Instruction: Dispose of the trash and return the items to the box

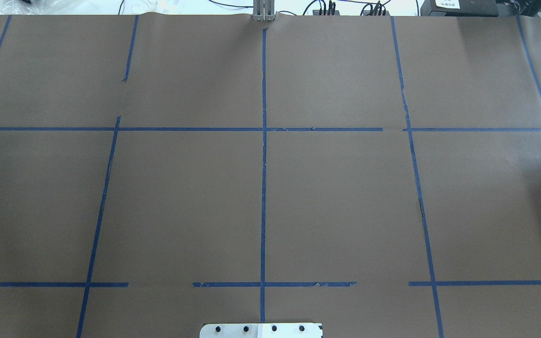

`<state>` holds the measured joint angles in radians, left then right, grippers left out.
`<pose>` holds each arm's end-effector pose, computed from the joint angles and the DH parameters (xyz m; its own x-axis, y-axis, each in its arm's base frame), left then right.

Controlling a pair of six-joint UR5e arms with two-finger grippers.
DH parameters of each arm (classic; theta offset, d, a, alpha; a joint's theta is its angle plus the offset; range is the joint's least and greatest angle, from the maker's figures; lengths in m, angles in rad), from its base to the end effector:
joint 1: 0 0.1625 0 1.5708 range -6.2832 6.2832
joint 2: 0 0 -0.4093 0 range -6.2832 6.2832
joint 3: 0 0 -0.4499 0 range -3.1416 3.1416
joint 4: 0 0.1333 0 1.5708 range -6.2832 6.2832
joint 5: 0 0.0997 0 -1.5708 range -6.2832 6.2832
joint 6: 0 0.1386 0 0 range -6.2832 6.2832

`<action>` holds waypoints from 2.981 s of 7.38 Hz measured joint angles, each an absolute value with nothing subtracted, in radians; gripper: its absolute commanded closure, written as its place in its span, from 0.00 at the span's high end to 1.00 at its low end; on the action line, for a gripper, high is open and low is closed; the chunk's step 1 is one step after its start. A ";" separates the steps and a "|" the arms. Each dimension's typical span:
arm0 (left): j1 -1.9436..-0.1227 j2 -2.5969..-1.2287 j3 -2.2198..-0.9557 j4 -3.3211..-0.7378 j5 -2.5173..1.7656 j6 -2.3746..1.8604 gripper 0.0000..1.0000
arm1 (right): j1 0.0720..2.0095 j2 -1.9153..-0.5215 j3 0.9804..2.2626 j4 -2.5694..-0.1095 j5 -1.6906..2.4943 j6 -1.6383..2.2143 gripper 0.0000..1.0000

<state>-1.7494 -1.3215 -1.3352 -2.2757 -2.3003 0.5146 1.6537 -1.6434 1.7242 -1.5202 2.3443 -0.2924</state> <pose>-0.1143 -0.4030 0.8479 0.7465 0.4820 -0.4588 -0.2229 0.8307 0.5101 0.0803 -0.5257 0.6197 0.7137 -0.3154 0.6255 0.1291 0.9368 0.3251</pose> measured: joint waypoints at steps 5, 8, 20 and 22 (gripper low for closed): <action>-1.696 -1.318 -1.519 -2.234 -2.293 0.315 1.00 | 1.654 -1.643 1.725 -1.520 2.346 -0.268 1.00; -1.560 -1.316 -1.697 -2.177 -2.291 0.010 1.00 | 1.654 -1.651 1.725 -1.521 2.372 -0.240 1.00; -1.552 -1.351 -1.861 -1.591 -2.299 -0.028 1.00 | 1.562 -1.786 1.840 -1.605 2.340 -0.249 1.00; -1.553 -1.353 -1.863 -1.593 -2.299 -0.028 1.00 | 1.562 -1.787 1.840 -1.608 2.343 -0.250 1.00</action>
